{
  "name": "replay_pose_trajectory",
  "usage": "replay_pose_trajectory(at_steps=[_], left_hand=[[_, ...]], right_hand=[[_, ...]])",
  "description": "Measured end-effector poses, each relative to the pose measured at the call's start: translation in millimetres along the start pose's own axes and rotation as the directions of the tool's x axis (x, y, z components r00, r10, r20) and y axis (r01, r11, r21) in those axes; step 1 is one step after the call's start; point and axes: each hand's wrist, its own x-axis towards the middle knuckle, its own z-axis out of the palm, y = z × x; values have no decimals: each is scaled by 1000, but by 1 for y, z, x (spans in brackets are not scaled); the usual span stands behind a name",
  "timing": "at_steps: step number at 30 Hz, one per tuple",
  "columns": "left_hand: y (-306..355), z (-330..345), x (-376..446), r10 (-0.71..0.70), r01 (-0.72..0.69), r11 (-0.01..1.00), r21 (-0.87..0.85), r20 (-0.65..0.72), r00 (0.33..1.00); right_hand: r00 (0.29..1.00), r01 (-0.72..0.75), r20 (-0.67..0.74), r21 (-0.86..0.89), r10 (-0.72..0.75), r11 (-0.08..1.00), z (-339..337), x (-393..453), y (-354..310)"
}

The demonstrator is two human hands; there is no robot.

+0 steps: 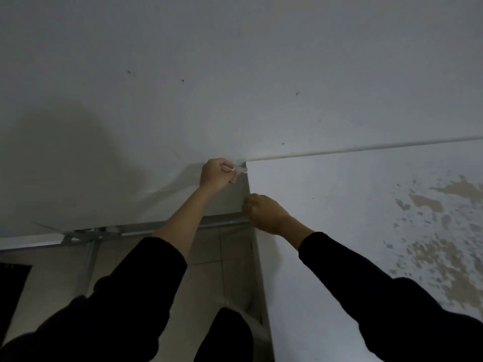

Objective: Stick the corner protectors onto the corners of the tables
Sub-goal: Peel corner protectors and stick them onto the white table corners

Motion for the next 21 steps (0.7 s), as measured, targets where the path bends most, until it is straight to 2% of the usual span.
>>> replay_pose_trajectory(at_steps=[3,5,7,10,12,15,21], left_hand=[[-6,9,26,-21,22,1000,-6,62,998],[-12,17,37,-36,37,999,-12,86,996],[-20,22,46,-51,53,998,-15,105,993],[-27,23,53,-69,72,997,-27,108,992],[-29,24,56,-78,82,996,-40,107,991],[-31,25,59,-79,86,994,-65,105,991],[-35,26,69,-96,111,981,-161,96,991]], right_hand=[[974,165,187,-182,-131,969,11,16,3],[950,258,256,-326,-178,909,15,23,10],[928,314,309,-351,-208,882,15,32,20],[926,345,283,-379,-248,859,23,48,38],[935,306,304,-424,-184,853,21,50,31],[909,328,370,-358,-189,874,15,51,22],[944,298,252,-366,-215,882,16,41,18]])
